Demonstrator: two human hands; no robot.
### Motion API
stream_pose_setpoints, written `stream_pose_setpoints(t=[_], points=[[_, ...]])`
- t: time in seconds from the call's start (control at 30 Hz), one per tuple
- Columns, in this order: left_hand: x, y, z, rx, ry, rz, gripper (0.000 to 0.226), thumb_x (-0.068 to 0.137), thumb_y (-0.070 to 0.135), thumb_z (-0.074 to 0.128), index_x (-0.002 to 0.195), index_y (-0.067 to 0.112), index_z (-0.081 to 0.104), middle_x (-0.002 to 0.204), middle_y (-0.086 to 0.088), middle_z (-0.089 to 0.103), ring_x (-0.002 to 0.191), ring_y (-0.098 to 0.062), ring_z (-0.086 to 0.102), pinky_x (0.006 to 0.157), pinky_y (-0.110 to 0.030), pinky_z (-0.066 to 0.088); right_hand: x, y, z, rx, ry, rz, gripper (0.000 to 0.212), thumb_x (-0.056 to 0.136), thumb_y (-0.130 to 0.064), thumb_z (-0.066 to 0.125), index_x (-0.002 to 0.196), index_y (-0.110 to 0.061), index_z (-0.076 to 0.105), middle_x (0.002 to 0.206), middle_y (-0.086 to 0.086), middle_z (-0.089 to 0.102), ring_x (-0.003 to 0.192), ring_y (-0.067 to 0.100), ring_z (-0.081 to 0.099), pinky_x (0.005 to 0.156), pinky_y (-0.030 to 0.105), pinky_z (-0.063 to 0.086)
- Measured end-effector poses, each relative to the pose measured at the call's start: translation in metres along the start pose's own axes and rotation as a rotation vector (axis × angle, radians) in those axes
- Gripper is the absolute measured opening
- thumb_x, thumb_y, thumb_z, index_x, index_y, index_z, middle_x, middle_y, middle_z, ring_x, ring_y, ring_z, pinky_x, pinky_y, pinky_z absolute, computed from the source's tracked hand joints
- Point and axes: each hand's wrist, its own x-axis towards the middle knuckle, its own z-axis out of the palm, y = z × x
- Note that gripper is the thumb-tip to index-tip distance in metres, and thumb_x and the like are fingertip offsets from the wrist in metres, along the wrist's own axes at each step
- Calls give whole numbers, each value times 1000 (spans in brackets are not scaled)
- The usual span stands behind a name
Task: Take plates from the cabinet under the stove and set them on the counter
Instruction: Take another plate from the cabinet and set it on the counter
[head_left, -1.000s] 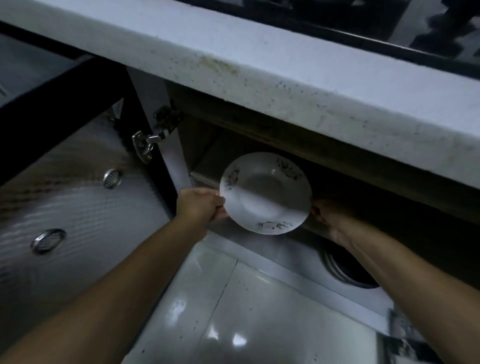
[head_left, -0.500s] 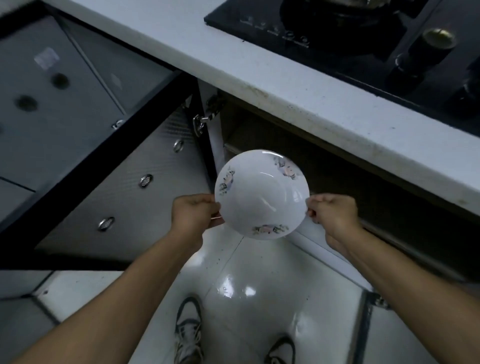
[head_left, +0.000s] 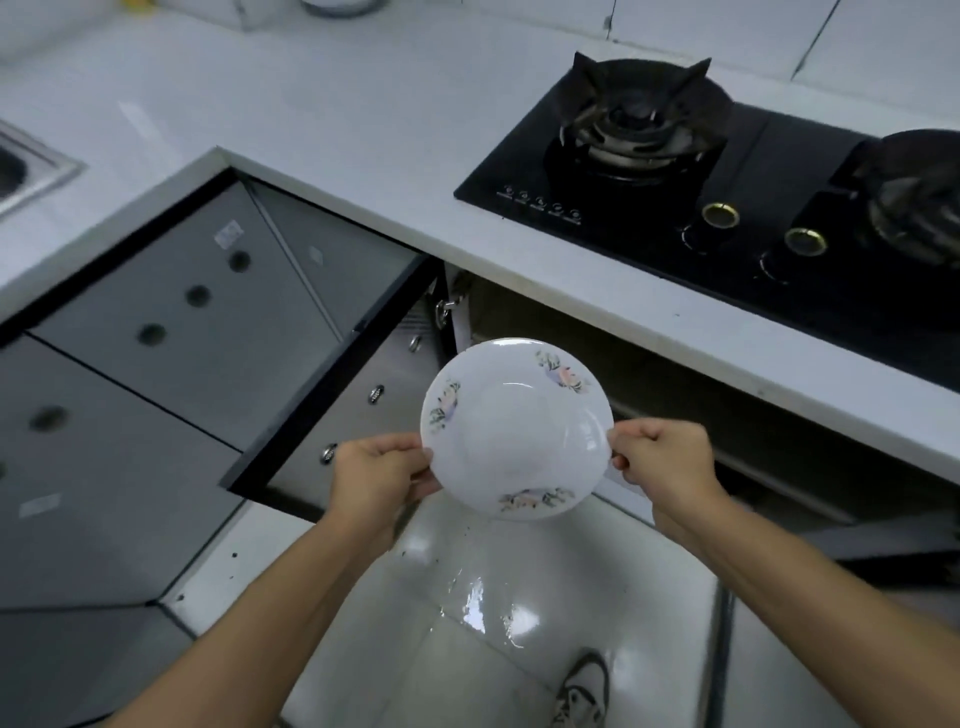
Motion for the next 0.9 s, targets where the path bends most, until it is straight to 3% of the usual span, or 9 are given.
stream_pose_setpoints(t=[0.17,0.3,0.37,0.43,0.6,0.7,0.9], points=[[-53,47,-21,49,-42,90,12,80,-13,64,77,-6,73,72,-17,76,63,-25,74,57,-32,62,-60,-44,-31,62,15,-17,22,76,6,62,60,-6,72,58,11,64,50,14,52,49,26,48],[-101,85,-31,9,-138,130,17,80,-13,62,71,-3,73,70,-14,77,67,-27,75,53,-27,60,-104,-80,-61,131,50,-45,15,74,4,64,64,-3,73,53,7,63,48,13,51,45,23,47],[-121,104,-34,-15,-170,147,15,80,-13,62,74,-5,72,72,-16,77,69,-29,75,53,-27,60,-126,-97,-76,164,72,-62,14,73,5,64,63,0,72,45,5,59,42,12,50,45,23,50],[-141,122,-35,-32,-174,158,9,80,-12,63,80,-8,71,74,-20,76,70,-31,75,52,-25,59,-146,-116,-92,186,104,-90,16,73,5,64,60,0,70,39,1,56,35,8,49,39,18,44],[-193,165,-35,-54,-200,196,8,78,-12,65,85,-12,69,72,-20,76,66,-29,74,52,-26,59,-193,-162,-132,203,139,-157,14,71,6,63,58,4,69,54,14,59,43,14,49,46,26,42],[-223,187,-31,-53,-224,218,8,77,-13,64,82,-12,70,76,-22,76,71,-31,74,54,-29,60,-217,-184,-158,178,128,-179,13,72,6,64,61,3,70,56,14,60,40,12,49,38,21,41],[-277,220,-15,-60,-250,224,11,77,-15,62,87,-15,67,86,-28,73,76,-33,73,54,-34,62,-252,-215,-209,180,137,-191,11,74,5,65,64,3,69,52,10,60,38,11,50,40,21,44]])
